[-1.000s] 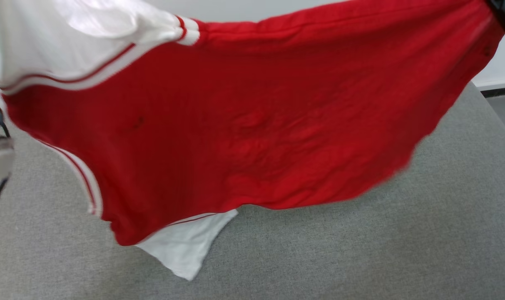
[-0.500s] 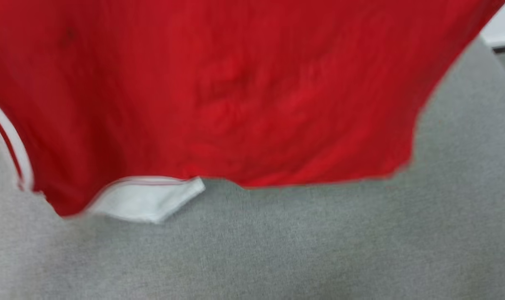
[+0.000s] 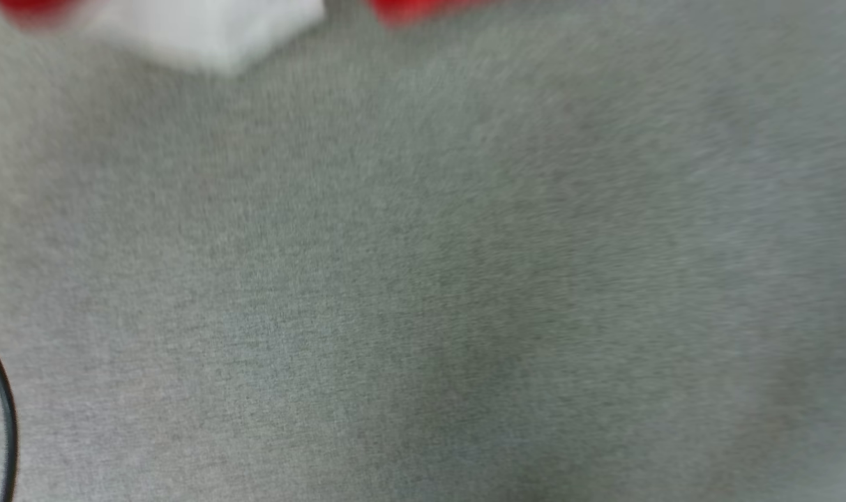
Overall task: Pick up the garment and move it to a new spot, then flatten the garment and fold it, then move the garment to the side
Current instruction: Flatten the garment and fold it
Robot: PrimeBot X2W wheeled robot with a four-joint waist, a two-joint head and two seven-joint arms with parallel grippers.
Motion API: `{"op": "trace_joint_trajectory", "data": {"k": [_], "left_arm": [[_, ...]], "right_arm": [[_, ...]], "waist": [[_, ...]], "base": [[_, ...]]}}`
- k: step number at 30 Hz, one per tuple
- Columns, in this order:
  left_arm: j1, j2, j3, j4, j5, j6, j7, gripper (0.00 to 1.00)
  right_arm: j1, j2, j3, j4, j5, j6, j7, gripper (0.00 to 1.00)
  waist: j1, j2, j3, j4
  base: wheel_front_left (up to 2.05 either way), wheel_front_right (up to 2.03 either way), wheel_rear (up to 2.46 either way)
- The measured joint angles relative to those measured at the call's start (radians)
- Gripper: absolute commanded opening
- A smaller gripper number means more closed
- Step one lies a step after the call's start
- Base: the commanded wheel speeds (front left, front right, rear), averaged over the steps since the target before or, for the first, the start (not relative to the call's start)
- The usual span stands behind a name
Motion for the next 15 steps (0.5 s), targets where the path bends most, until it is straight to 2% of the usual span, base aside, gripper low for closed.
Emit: {"op": "trace_joint_trajectory", "data": {"k": [3,6,12,15], "left_arm": [[-0.161,-0.049,-0.022,0.144,0.043,-0.008,-0.055,0.00],[-0.251,-0.095,-0.030,0.273,0.069,-0.004,-0.131,0.00],[-0.285,-0.160,-0.035,0.470,0.056,-0.013,-0.245,0.00],[-0.275,-0.188,-0.037,0.525,0.045,-0.023,-0.267,0.00]], "right_arm": [[-0.130,0.004,0.014,0.087,-0.050,0.000,-0.053,0.00],[-0.216,0.020,0.018,0.187,-0.109,0.000,-0.119,0.00],[-0.281,0.061,0.026,0.346,-0.162,0.000,-0.234,0.00],[-0.267,0.063,0.075,0.397,-0.181,0.000,-0.274,0.00]], "waist": [[0.0000,0.0000,0.069,0.017],[0.0001,0.0000,0.128,0.038],[0.0000,0.0000,0.193,0.102],[0.0001,0.0000,0.212,0.127]], "base": [[0.00,0.00,0.00],[0.00,0.00,0.00],[0.00,0.00,0.00],[0.00,0.00,0.00]]}}
